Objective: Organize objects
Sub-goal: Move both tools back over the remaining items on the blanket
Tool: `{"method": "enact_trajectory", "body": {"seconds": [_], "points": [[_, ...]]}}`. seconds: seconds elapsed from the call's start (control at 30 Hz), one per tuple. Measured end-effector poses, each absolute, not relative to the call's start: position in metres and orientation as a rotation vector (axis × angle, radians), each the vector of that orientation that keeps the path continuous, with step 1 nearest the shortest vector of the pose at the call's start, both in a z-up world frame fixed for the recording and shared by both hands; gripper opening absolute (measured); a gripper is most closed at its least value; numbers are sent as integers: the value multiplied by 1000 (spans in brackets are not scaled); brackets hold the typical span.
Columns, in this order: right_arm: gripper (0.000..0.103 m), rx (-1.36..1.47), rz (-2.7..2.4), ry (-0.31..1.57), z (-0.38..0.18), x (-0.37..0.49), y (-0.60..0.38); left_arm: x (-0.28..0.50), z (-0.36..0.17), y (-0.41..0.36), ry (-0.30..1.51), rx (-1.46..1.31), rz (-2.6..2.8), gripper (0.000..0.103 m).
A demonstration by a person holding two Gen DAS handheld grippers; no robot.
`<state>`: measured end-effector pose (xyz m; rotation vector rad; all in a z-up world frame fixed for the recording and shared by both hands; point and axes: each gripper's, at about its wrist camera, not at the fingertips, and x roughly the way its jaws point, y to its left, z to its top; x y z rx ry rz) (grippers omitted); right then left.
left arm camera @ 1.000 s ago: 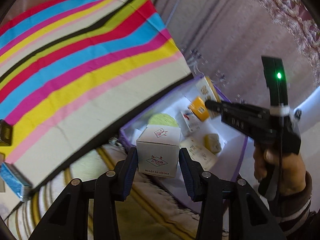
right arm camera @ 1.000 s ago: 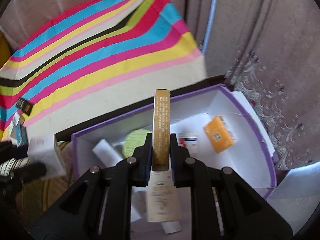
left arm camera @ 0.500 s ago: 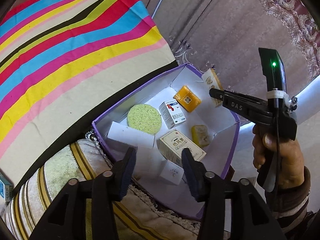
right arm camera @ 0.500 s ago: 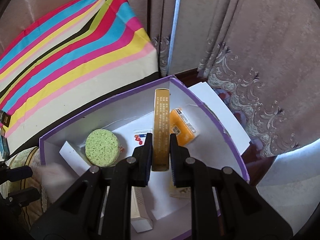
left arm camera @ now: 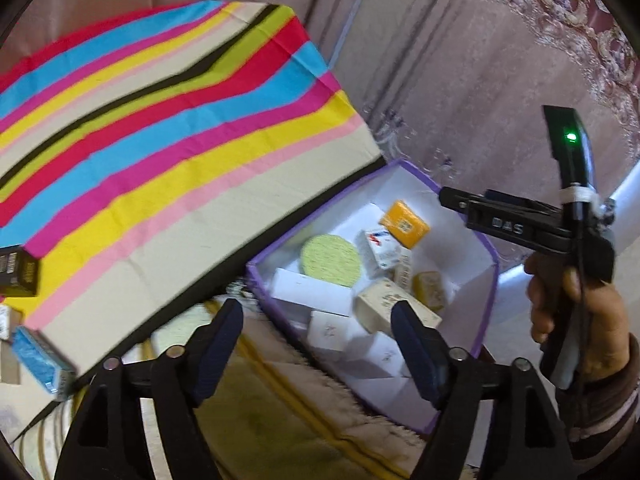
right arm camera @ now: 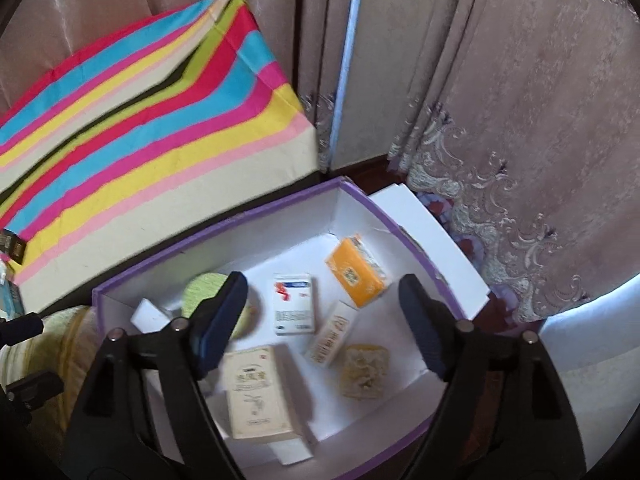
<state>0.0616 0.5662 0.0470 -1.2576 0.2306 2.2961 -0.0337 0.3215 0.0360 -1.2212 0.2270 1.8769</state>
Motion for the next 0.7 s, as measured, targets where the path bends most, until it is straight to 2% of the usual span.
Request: {"method": "enact_trajectory", "body": {"seconds": [0.1, 0.37, 0.53, 0.7], "points": [[90, -1225, 2330, 214, 54, 56, 552, -41, 38, 306, 230, -1227, 1951, 81], [96, -1164, 2336, 91, 67, 36, 510, -67, 46, 249, 201, -1210, 2151, 81], [96, -1137, 2386, -40, 70, 23, 475, -78, 48, 211, 184, -1204, 2208, 81], [96, -1180, 2505, 18, 71, 15, 446, -90, 47, 157, 129, -1231, 2265, 81]]}}
